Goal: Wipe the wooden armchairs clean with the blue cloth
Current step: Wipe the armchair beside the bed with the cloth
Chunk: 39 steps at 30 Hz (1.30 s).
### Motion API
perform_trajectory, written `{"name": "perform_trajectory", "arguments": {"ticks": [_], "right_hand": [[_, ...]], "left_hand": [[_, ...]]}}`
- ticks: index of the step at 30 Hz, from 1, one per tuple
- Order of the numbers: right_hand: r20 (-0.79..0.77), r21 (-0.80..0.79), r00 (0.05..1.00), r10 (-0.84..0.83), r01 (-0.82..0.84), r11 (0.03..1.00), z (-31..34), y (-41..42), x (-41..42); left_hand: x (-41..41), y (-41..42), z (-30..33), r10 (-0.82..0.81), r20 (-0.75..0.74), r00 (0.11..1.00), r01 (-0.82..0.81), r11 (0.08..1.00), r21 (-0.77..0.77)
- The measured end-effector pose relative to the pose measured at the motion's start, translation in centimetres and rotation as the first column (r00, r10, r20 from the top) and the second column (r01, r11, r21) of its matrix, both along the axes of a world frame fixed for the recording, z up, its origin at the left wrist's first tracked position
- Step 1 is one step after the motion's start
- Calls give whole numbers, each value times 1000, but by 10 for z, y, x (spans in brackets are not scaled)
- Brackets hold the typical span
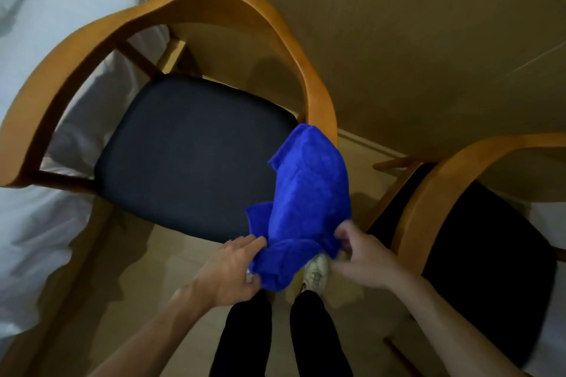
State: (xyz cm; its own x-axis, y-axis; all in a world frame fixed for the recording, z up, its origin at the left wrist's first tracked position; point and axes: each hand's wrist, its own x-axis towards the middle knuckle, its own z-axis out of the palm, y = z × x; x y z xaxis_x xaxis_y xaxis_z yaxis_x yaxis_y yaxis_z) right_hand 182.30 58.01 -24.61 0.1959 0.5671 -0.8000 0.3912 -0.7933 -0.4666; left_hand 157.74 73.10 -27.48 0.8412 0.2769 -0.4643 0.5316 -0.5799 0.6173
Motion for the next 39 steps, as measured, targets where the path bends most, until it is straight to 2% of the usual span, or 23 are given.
{"name": "perform_trajectory", "arguments": {"ticks": [2,3,5,9,12,14,19,28,31,35,39], "right_hand": [[5,91,937,-348,346,934,-1,18,-7],[5,130,888,-459,455,881,-3,30,-14],[16,208,820,-573,558,804,-9,54,-33],[137,276,714,-687,639,718,-24,89,-79],[247,323,646,-722,648,690,-32,86,-107],[278,348,626,-728,641,684,-37,79,-120],[301,406,580,-757,640,652,-42,70,-147],[272,499,569,-777,607,619,-50,67,-146],[240,521,574,-783,604,603,-50,66,-146],[162,522,662,-732,571,633,-53,51,-138],[154,426,790,-593,488,762,-56,38,-124]], "left_hand": [[3,-2,2,43,12,999,-42,997,-67],[4,-4,3,68,15,998,-66,992,-110],[4,-8,5,117,17,993,-112,972,-205],[4,-8,5,349,41,936,-317,889,-330],[6,-1,-2,619,12,785,-567,726,-389],[9,9,-8,651,-3,759,-612,712,-346],[23,28,-17,612,0,791,-586,758,-287],[27,28,-36,478,12,878,-471,870,-147],[26,22,-41,478,-33,878,-477,866,-151],[20,20,-45,469,-68,881,-473,867,-156],[14,27,-41,470,-52,881,-472,871,-137]]}}
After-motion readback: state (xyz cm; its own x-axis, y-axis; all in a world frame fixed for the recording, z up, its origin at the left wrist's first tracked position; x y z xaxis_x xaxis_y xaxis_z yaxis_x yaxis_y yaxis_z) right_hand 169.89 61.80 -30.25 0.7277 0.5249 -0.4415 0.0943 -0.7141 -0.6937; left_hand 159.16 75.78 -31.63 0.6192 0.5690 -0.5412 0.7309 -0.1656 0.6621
